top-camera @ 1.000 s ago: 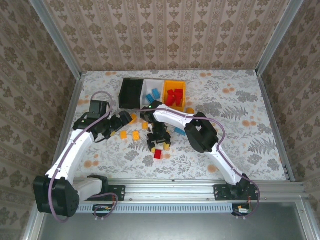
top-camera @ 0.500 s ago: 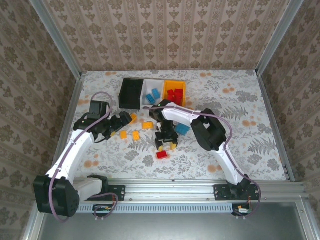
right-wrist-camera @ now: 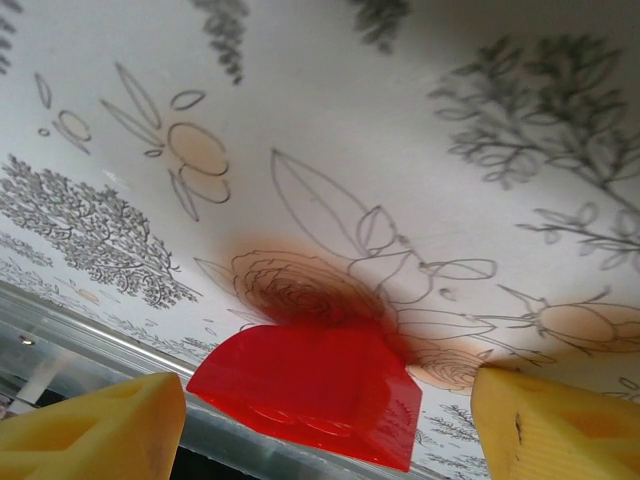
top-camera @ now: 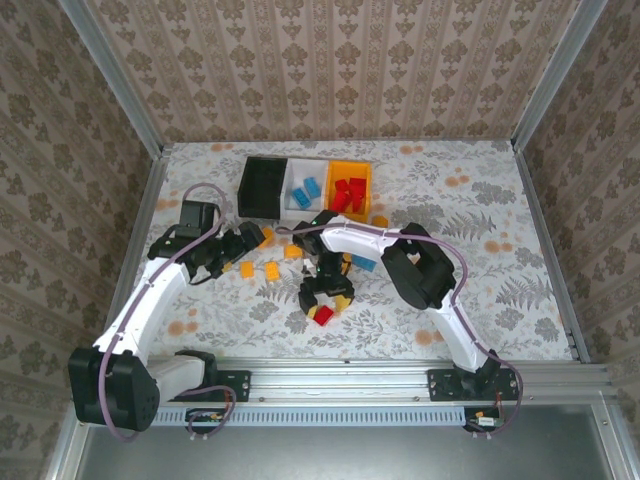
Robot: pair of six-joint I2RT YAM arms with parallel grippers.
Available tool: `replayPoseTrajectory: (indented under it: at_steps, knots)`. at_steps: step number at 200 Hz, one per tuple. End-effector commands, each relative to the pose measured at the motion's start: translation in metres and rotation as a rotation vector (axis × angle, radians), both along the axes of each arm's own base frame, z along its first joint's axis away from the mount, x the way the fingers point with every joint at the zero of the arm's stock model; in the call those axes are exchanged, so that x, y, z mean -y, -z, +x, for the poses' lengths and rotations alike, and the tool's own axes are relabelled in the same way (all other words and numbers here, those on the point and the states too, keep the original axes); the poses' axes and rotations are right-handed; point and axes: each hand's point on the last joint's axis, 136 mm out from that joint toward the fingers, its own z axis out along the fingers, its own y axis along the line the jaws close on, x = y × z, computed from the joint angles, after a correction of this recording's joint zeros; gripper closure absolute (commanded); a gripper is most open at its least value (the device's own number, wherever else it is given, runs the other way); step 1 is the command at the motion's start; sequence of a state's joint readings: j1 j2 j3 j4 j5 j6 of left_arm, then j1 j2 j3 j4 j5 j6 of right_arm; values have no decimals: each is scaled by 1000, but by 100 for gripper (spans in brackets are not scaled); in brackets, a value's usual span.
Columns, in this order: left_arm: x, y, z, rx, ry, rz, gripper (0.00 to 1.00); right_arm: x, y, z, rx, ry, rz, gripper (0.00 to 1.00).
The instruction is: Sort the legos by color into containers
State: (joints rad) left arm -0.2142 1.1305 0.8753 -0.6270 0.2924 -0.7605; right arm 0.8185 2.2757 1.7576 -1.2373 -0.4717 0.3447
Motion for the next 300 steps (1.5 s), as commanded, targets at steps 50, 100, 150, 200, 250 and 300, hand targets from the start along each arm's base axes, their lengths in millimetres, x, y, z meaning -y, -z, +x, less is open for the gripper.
replayPoseTrajectory:
  at_steps: [50, 100, 150, 200, 250, 300]
  knots:
    - [-1, 1, -6, -14, -6, -19, 0, 8, 6, -20, -19, -94, -61, 23]
    - [1, 4, -7, -16, -9, -30, 0, 16, 10, -15, 18, -90, -115, 26]
    - [0, 3, -8, -10, -11, -30, 0, 28, 6, -5, 57, -51, -142, 37]
    - [0, 5, -9, -12, -14, -32, 0, 47, -2, 9, 77, 52, -132, 45]
    - [1, 5, -8, -10, -12, -35, 0, 80, -17, 34, 96, 172, -117, 47]
    - [1, 5, -7, -9, -12, -35, 0, 99, -71, 87, 139, 366, 29, 47]
